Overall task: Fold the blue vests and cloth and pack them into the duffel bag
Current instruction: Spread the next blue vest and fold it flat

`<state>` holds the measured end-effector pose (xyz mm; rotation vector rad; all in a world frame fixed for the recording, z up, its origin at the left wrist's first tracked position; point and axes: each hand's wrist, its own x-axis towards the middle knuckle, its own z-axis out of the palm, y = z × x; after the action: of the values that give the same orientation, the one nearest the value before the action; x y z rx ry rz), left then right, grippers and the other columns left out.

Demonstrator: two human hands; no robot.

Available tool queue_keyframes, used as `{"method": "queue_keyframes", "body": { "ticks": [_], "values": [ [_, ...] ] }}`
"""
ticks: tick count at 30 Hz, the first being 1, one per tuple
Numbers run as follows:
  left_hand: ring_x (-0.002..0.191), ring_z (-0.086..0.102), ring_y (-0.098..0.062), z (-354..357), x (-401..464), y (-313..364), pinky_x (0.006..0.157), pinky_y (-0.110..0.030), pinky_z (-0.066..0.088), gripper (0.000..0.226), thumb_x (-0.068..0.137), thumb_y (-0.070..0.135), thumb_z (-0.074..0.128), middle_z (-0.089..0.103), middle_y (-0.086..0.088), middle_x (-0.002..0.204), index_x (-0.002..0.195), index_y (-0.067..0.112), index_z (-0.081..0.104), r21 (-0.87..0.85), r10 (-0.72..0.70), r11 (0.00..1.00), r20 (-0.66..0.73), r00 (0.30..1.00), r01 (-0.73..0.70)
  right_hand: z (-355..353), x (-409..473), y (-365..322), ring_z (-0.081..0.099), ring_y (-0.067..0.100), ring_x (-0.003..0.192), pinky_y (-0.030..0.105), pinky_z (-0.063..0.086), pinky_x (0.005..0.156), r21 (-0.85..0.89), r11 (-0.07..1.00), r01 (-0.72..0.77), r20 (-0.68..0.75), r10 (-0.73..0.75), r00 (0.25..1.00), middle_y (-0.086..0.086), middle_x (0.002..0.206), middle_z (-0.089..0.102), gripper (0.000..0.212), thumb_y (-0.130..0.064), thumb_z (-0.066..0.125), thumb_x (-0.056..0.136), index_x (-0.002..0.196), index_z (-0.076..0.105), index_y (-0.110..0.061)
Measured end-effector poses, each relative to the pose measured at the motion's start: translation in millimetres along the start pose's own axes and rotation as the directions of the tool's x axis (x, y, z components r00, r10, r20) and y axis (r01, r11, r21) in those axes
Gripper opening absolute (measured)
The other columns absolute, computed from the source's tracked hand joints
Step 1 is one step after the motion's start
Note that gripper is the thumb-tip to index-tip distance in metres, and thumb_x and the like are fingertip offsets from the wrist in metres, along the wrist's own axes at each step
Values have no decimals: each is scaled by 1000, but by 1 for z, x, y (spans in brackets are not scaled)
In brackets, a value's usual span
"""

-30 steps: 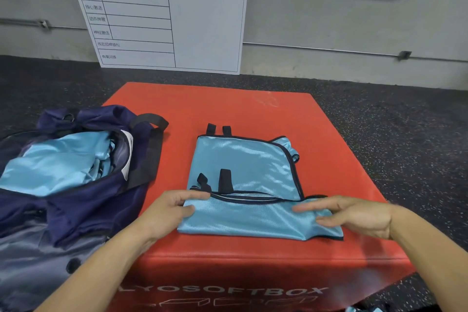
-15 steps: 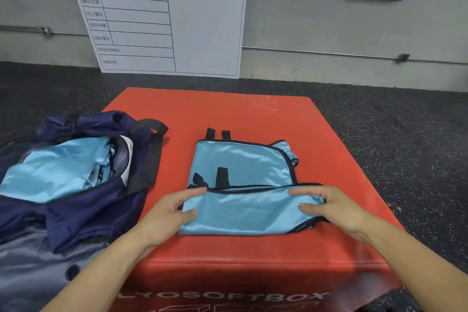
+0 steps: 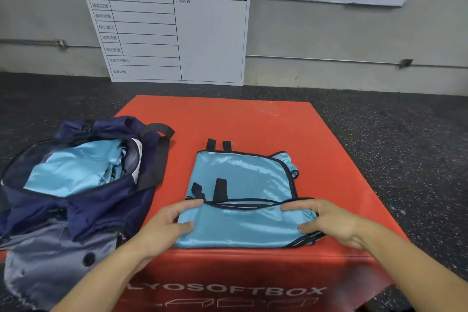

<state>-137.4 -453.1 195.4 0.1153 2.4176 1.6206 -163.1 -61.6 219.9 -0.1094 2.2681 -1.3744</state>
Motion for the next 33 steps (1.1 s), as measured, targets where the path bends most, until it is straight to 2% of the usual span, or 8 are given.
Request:
{"method": "queue_keyframes", "body": {
  "ticks": [4,9,13,16,23,28,30,33],
  "values": [
    [125,46,19,-1,-8,-3,99,-3,33,52,93,-2,63,60,27,131,130,35,64,42,12,999,-10,1000,-12,3,-2,0,46,-3,135,29,33,120,-64,998,13,39,-10,999,-26,138,59,65,8,74,82,118,73,-47],
    [92,62,-3,-2,8,1,81,-15,43,56,93,-4,60,66,15,122,130,38,63,45,17,999,-95,995,-13,-2,7,-2,50,-1,134,33,37,119,-21,998,63,-72,-64,995,-22,138,61,66,8,74,79,119,74,-44],
    [115,57,12,0,30,5,92,-4,39,60,92,-5,58,62,15,133,135,36,58,128,40,991,-105,994,-26,-6,19,-2,49,2,135,36,36,120,-49,997,58,-111,-63,992,-19,142,58,67,4,74,78,122,71,-47],
    [98,59,20,0,47,6,81,-3,44,61,91,-5,55,60,13,136,138,34,56,175,29,984,-81,996,-14,-8,30,-2,50,4,134,35,38,119,-85,996,31,-116,-41,992,-16,143,56,65,4,72,79,124,70,-43],
    [109,67,-25,-5,83,4,93,-38,53,62,93,0,54,58,12,138,129,51,51,254,47,967,-84,995,-24,-27,55,-6,47,5,137,39,36,121,-108,994,15,-134,-29,991,-20,145,54,66,-2,74,78,126,68,-46],
    [138,39,0,-5,100,2,101,4,18,61,96,4,52,43,16,150,149,32,44,458,148,884,-85,985,-93,-31,72,-9,45,7,138,30,43,112,-167,986,19,-158,-46,986,-18,145,52,65,1,71,82,129,67,-44],
    [144,36,-4,-7,108,2,111,-7,23,64,96,5,51,41,12,155,151,34,41,522,207,842,-74,976,-139,-33,77,-11,46,6,137,22,47,104,-181,983,19,-173,-50,984,-17,146,52,65,1,71,83,130,66,-43],
    [147,32,-6,-11,118,1,117,-24,31,68,95,7,50,39,7,159,153,40,36,586,257,791,-55,965,-177,-35,83,-13,40,5,141,27,30,119,-211,977,17,-190,-58,980,-17,147,51,66,3,69,84,134,64,-39]
  ]
}}
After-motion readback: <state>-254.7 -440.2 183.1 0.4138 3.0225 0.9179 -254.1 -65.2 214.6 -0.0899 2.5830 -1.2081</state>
